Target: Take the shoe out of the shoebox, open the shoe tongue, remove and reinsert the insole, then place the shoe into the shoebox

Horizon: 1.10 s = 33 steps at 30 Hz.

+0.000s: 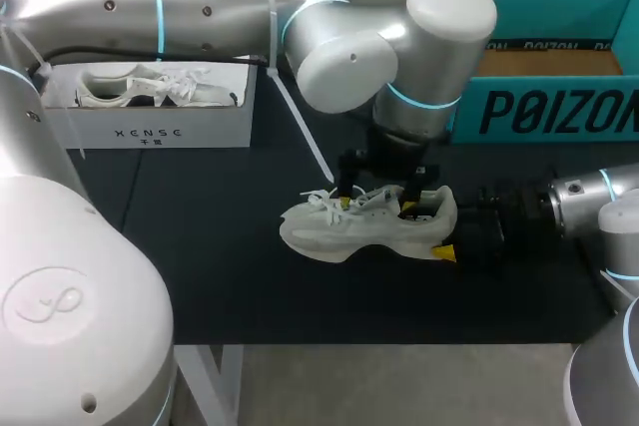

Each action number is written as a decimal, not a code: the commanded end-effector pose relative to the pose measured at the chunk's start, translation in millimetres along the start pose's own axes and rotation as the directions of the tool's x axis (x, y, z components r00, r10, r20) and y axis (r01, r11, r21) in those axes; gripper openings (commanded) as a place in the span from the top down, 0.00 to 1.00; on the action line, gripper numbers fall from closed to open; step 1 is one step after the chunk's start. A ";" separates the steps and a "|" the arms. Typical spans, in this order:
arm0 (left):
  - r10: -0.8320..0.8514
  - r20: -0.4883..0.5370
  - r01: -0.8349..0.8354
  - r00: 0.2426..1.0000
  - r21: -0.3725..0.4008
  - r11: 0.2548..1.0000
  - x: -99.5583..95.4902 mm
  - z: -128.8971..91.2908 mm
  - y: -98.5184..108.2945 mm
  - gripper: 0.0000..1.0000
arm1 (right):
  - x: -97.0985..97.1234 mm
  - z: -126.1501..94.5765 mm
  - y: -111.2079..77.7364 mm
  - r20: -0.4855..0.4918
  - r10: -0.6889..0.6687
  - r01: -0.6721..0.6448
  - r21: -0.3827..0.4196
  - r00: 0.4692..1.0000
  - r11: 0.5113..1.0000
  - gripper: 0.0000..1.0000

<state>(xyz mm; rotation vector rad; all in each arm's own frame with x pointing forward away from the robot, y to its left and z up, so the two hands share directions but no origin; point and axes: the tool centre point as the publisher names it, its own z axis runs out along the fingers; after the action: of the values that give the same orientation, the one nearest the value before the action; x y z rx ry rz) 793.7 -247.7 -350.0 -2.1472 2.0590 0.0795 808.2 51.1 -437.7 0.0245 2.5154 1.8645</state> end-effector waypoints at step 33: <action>-0.176 -0.061 0.175 0.983 -0.024 0.984 -106.3 1.0 -7.8 1.00 | 0.6 4.8 -4.5 0.000 0.001 -0.001 0.002 1.000 1.000 1.00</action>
<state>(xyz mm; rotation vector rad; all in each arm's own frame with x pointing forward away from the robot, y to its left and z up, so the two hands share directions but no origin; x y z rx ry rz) 796.0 -157.0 -327.9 -2.3117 1.8584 0.0841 807.8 52.0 -437.5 0.0233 2.5154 1.8655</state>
